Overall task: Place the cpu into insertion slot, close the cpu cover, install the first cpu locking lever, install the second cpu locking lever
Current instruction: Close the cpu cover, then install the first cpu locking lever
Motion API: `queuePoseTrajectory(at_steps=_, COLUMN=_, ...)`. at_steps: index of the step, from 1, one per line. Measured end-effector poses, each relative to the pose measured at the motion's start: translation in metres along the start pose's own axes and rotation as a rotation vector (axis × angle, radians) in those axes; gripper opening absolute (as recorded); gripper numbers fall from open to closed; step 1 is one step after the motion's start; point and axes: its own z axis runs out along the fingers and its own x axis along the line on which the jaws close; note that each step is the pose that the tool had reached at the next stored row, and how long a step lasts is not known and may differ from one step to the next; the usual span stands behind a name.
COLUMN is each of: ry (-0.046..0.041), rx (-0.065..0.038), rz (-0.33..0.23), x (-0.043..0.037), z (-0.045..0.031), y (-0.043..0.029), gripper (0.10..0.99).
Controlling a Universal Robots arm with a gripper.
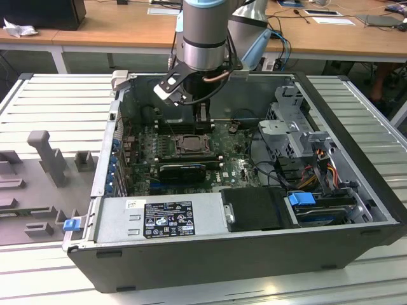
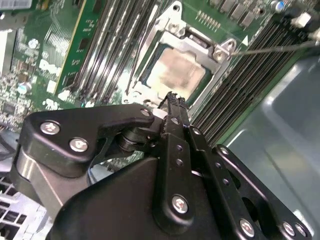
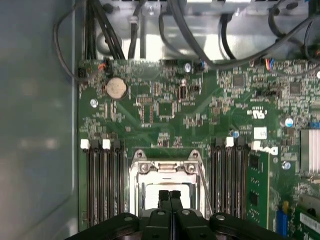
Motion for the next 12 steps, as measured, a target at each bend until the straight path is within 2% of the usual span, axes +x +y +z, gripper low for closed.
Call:
queuePoseTrajectory(at_steps=7, ry=0.0000, rx=0.000, rz=0.000, x=-0.0001, z=0.0003, y=-0.0113, gripper=0.106)
queuePoseTrajectory(at_steps=12, ry=-0.0001, rx=0.000, rz=0.000, x=-0.0001, z=-0.0014, y=-0.0123, gripper=0.106)
